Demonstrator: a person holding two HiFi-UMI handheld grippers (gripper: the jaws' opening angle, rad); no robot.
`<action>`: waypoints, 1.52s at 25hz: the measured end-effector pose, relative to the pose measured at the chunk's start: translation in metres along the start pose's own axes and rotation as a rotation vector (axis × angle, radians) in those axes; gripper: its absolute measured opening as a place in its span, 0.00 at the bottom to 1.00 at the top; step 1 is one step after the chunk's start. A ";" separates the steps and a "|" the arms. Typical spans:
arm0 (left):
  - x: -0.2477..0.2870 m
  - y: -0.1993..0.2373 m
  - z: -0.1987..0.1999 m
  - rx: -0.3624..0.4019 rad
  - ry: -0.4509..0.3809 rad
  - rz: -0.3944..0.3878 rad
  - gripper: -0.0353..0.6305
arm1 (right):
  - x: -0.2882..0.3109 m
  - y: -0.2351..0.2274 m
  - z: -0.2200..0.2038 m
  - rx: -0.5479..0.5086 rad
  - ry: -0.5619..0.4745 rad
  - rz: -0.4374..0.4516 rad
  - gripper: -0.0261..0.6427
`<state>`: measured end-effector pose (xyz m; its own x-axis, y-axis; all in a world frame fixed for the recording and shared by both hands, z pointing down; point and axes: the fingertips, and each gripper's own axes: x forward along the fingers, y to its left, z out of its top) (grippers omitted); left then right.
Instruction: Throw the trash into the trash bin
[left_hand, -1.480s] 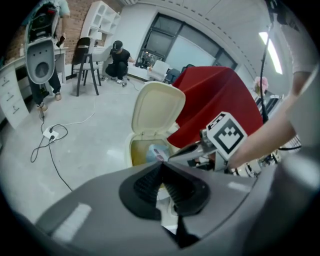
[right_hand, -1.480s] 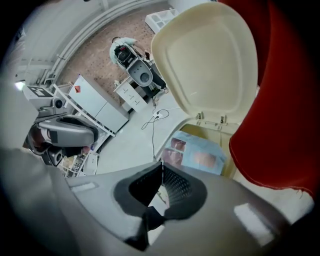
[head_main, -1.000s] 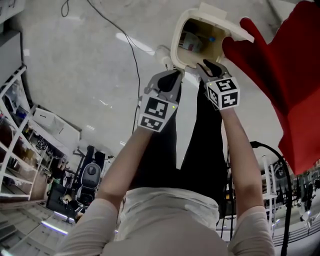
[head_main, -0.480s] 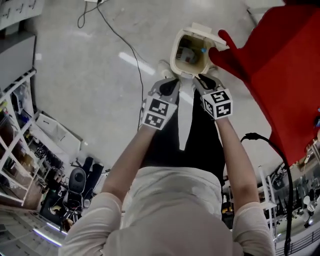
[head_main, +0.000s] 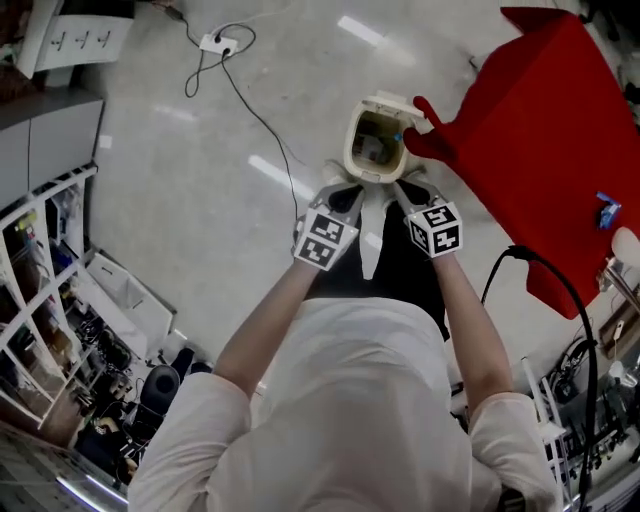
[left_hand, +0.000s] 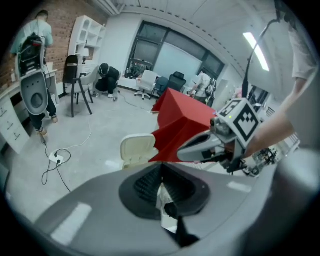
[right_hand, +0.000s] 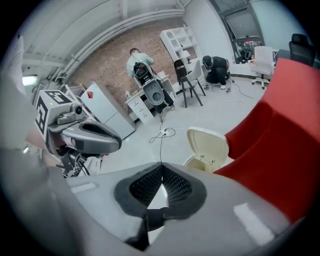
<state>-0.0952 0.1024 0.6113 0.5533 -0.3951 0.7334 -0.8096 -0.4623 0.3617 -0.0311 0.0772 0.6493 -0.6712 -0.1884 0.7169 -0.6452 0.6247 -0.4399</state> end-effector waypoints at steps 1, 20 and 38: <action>-0.007 -0.004 0.006 0.004 -0.004 -0.005 0.06 | -0.008 0.007 0.006 -0.006 -0.008 0.011 0.04; -0.072 -0.060 0.048 0.118 -0.005 -0.126 0.06 | -0.096 0.078 0.052 -0.094 -0.088 0.034 0.04; -0.029 -0.142 0.112 0.250 -0.002 -0.212 0.06 | -0.176 0.007 0.049 -0.074 -0.158 -0.087 0.04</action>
<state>0.0259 0.0905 0.4747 0.7052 -0.2706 0.6553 -0.6029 -0.7152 0.3534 0.0653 0.0775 0.4936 -0.6669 -0.3575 0.6538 -0.6787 0.6536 -0.3348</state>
